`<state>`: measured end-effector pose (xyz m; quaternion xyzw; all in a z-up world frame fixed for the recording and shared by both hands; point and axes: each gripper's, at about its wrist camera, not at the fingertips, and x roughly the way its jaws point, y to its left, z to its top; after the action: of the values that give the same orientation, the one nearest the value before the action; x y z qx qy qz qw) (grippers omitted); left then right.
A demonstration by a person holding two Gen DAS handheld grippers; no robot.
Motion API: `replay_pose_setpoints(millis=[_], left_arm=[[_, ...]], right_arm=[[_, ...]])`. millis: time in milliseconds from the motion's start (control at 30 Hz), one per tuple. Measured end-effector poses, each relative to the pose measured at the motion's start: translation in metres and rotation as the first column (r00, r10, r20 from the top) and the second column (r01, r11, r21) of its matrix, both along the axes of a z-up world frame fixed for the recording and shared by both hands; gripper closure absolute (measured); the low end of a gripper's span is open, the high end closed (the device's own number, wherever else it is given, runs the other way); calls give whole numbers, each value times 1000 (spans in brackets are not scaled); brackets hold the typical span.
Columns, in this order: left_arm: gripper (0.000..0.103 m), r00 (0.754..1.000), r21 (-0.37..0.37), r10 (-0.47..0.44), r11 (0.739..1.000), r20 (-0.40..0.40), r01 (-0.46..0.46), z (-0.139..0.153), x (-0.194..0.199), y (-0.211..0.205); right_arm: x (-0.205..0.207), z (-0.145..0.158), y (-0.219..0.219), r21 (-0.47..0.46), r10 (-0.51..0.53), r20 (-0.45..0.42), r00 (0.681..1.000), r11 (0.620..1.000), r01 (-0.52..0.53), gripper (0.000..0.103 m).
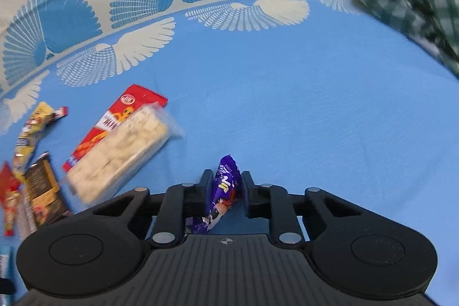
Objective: Organize snacks
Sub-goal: 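Grasp the blue stick pack with the left tool while the right tool grasps the purple chocolate bar, then carry the blue stick pack and purple bar over the box and release both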
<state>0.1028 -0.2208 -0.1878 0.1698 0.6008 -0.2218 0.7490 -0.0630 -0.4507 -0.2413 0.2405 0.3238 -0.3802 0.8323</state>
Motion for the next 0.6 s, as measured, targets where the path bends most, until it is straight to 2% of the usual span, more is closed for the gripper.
replay_pose_setpoints(millis=[100,200,367,500,600], left_arm=[[90,1000,-20,-10,1000,3,10,13,-15,19],[90,1000,-56,-28,998,13,29,38,-32,36],[90,998,-128,-35,991,60,43,82,-56,64],[90,994,-187,-36,981,106,55,124,-76,98],[90,987,-186,-23,981,157,53,148,-90,129]], right_arm=[[-22,10,19,-6,2,37,999,1000,-1,86],[-40,27,38,-23,-1,81,997,1000,2,87],[-68,70,70,-40,-4,176,984,999,11,87],[-83,108,107,-48,39,249,968,998,-28,87],[-93,135,148,-69,106,284,953,994,-90,87]])
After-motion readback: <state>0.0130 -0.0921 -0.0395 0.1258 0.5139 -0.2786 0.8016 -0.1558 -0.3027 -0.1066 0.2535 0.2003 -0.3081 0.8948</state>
